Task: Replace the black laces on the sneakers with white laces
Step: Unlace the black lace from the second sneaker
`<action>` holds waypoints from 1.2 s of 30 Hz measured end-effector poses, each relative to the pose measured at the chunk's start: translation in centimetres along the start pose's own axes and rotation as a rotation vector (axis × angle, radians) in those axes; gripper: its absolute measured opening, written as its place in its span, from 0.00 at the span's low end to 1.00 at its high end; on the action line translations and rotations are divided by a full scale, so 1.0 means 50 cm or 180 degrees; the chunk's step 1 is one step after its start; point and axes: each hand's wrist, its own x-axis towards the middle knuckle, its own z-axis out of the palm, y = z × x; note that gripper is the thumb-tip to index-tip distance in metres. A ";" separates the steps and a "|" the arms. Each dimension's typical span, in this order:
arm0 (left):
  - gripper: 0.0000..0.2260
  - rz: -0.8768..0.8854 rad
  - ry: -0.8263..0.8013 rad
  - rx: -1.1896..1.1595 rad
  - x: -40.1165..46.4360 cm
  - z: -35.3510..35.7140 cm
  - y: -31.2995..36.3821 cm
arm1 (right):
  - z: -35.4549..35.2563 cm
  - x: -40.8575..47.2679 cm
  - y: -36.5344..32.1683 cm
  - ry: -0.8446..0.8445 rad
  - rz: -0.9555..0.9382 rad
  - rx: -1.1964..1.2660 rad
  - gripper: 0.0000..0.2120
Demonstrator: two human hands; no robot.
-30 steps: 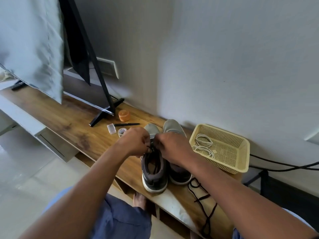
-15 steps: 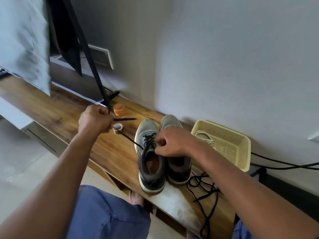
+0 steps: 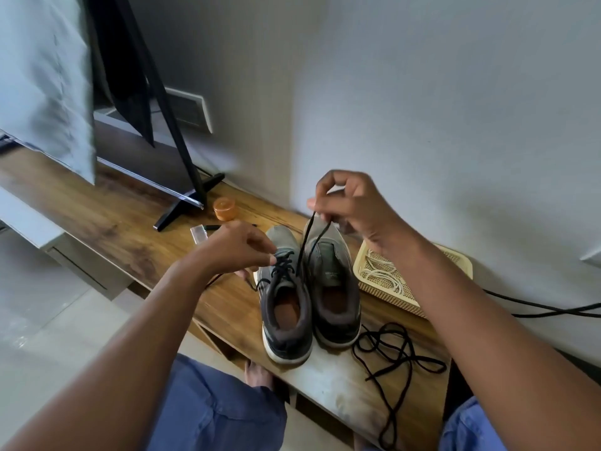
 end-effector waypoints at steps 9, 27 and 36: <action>0.06 -0.0223 -0.0238 0.0359 0.016 0.026 0.028 | -0.035 0.009 -0.015 0.1116 -0.0769 -0.0194 0.03; 0.08 -0.0152 -0.0241 0.0598 0.014 0.027 0.038 | 0.102 -0.001 0.133 -0.0486 -0.0338 -0.3823 0.14; 0.05 -0.1075 0.1044 0.0868 0.000 -0.016 -0.003 | 0.094 -0.006 0.141 -0.0490 0.0226 -0.3371 0.14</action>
